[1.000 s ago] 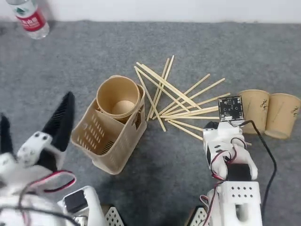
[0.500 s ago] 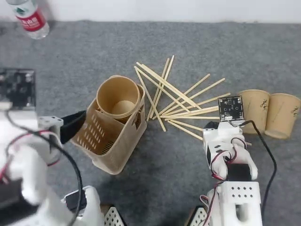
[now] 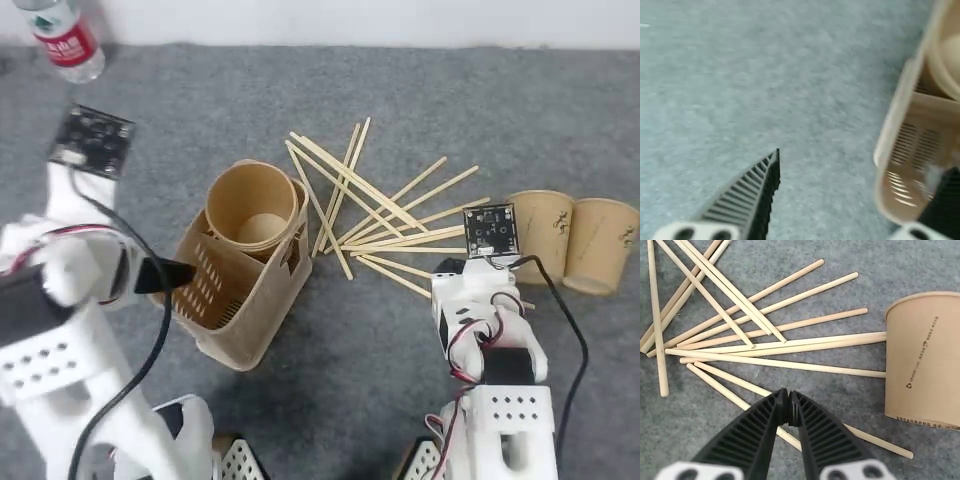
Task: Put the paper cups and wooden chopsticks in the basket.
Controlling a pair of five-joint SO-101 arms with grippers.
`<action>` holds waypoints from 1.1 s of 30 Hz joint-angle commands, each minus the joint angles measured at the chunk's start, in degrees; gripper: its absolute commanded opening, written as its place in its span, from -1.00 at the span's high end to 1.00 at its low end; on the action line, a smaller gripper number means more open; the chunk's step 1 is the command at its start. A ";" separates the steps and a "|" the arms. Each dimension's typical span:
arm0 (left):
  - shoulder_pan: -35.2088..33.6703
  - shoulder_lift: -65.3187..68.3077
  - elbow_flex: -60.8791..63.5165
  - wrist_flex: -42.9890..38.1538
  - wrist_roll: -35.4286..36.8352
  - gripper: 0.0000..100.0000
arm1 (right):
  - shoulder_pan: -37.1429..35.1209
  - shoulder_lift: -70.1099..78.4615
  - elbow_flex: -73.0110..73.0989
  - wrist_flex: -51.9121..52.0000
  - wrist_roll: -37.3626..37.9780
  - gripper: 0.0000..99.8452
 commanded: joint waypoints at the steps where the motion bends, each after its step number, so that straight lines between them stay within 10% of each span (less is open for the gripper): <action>1: 4.75 0.44 3.30 1.23 -0.26 0.11 | -0.04 0.40 -0.35 -1.10 -0.26 0.98; 24: 10.55 0.35 25.45 -12.13 -0.62 0.12 | -0.04 0.31 -0.35 -1.10 -0.18 0.98; 33: 10.64 0.26 25.27 -15.21 -0.62 0.70 | -0.04 0.40 -0.35 -1.10 -0.18 0.98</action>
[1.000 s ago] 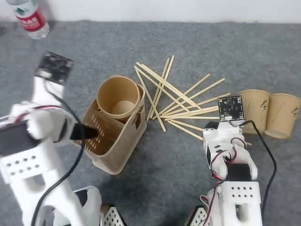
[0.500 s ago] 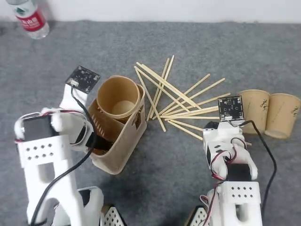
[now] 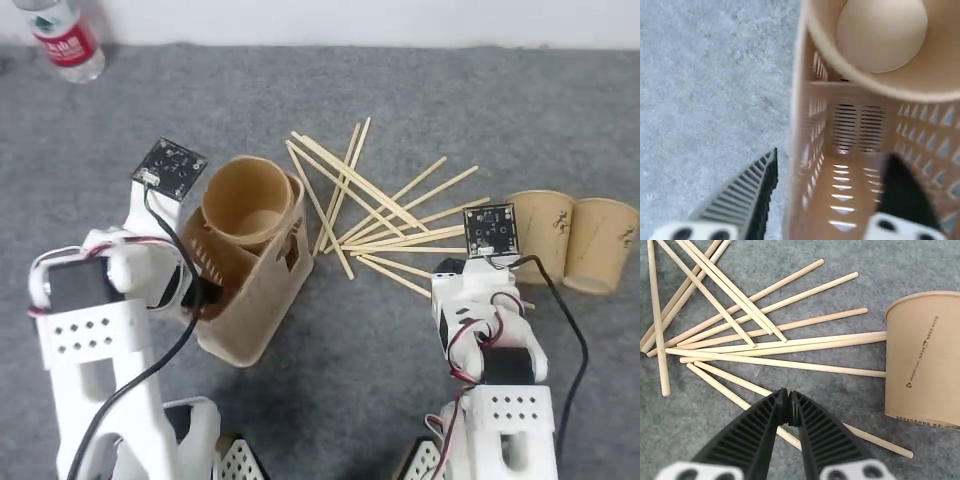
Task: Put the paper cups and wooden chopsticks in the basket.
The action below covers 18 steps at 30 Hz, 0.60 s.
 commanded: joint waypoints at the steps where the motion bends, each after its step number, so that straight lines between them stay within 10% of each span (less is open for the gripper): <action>1: 0.53 0.88 2.33 -4.66 -0.44 0.75 | -0.04 0.40 -0.35 -1.10 -0.18 0.98; 18: 8.88 1.14 -7.34 1.41 -0.09 0.98 | -0.04 -0.04 0.88 -2.77 -0.09 0.98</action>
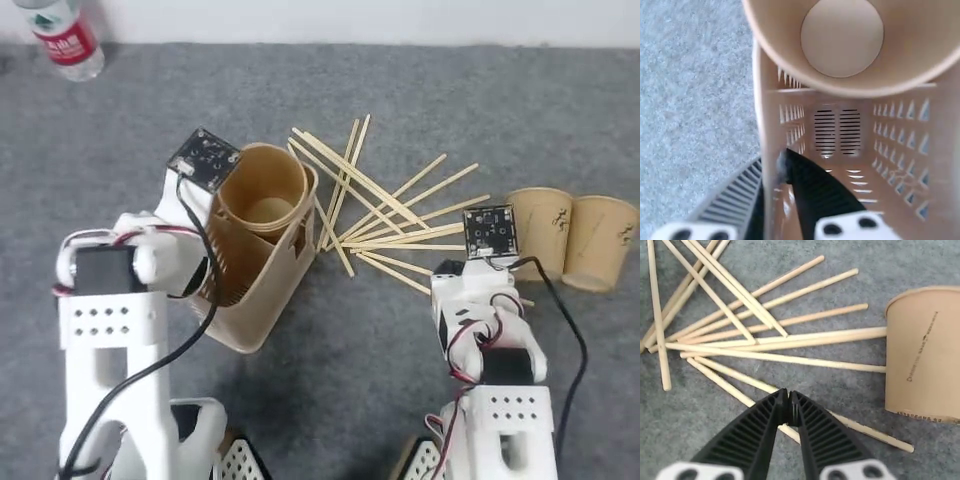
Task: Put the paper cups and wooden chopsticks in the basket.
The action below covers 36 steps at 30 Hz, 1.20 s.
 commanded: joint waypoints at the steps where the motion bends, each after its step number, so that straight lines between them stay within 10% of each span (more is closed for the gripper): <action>1: 0.00 0.18 -3.91 1.49 -0.18 0.98 | -0.04 -0.04 0.18 -2.86 -0.09 0.98; 14: -3.78 -0.35 -10.77 1.41 1.85 0.98 | -0.04 -0.04 0.44 -3.21 0.00 0.98; 36: -2.64 0.26 4.53 -24.18 14.07 0.98 | -0.04 -0.04 0.62 -3.21 0.00 0.98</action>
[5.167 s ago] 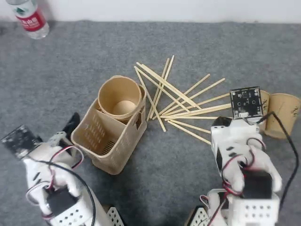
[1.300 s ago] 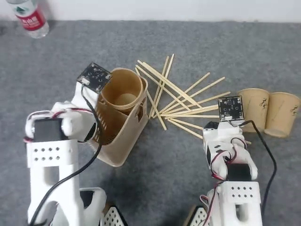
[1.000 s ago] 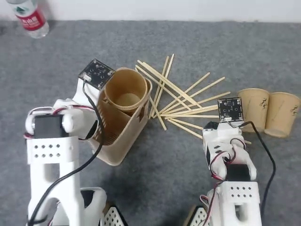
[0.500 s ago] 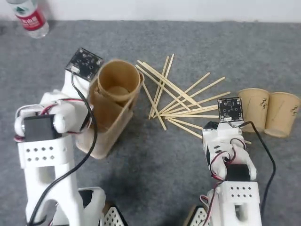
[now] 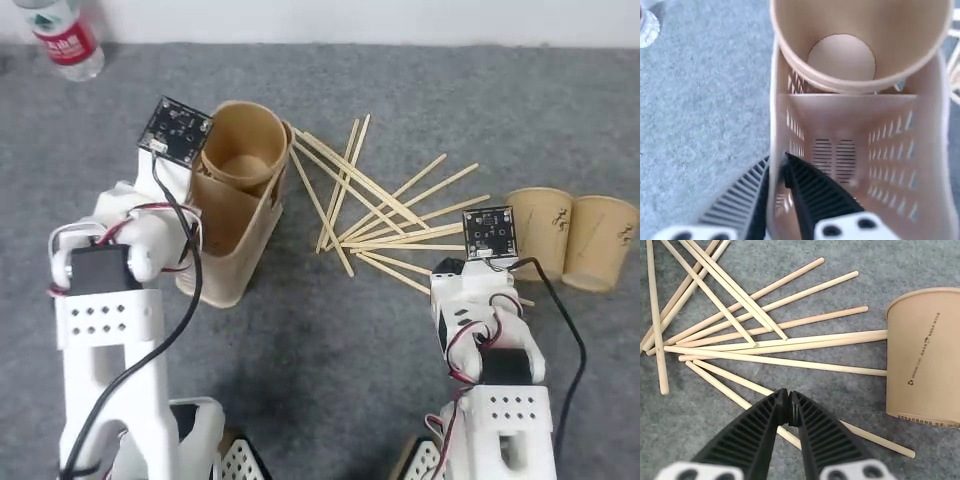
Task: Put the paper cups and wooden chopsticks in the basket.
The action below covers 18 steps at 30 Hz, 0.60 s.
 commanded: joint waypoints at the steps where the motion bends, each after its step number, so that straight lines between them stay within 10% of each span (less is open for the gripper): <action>1: 0.35 -0.09 1.98 -6.68 6.15 0.98 | -0.04 -0.04 -0.26 -1.01 0.00 0.98; 18: 0.62 -0.09 11.65 -31.47 16.97 0.97 | -0.04 -0.04 -0.26 -1.10 0.00 0.98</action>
